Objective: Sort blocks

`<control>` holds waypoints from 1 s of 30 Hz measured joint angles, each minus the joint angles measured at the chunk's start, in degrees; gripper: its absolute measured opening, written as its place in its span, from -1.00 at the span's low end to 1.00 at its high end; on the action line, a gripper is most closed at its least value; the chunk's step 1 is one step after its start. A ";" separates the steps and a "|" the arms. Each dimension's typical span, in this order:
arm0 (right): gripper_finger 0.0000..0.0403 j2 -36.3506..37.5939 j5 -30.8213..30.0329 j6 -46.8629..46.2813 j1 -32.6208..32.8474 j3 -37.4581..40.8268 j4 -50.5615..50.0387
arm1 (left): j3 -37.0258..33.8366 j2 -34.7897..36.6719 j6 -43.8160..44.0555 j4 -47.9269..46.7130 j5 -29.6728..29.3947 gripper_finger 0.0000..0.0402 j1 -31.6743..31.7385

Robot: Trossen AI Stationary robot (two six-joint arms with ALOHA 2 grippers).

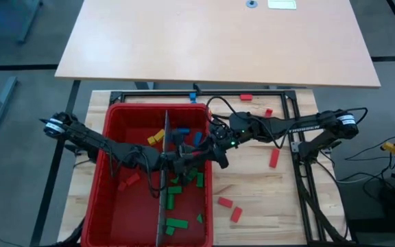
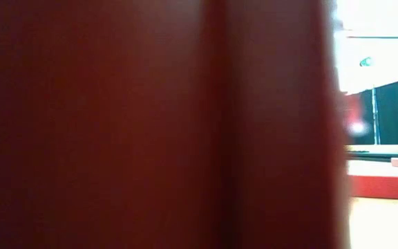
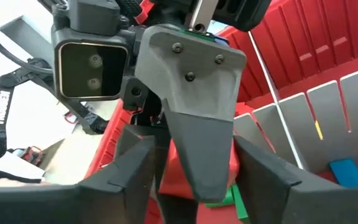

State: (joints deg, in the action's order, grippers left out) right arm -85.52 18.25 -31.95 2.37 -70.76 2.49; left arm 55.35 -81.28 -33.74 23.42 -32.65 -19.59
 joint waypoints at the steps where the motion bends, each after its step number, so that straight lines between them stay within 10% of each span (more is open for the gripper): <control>1: -0.04 0.08 0.06 -0.13 0.00 0.00 -0.05 | -0.02 0.00 -0.02 -0.18 -0.03 -0.46 0.00; 18: 0.17 5.73 5.77 1.87 0.13 -0.01 -1.81 | -0.13 2.93 2.77 -16.69 -11.41 -0.46 -8.47; 30: 0.07 8.16 4.81 6.51 0.04 0.00 -3.40 | -0.09 14.21 32.79 -45.93 -32.66 -0.46 -29.52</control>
State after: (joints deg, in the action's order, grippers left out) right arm -77.36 23.06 -25.44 2.42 -70.76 -0.92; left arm 55.27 -67.06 -0.96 -22.52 -65.31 -49.12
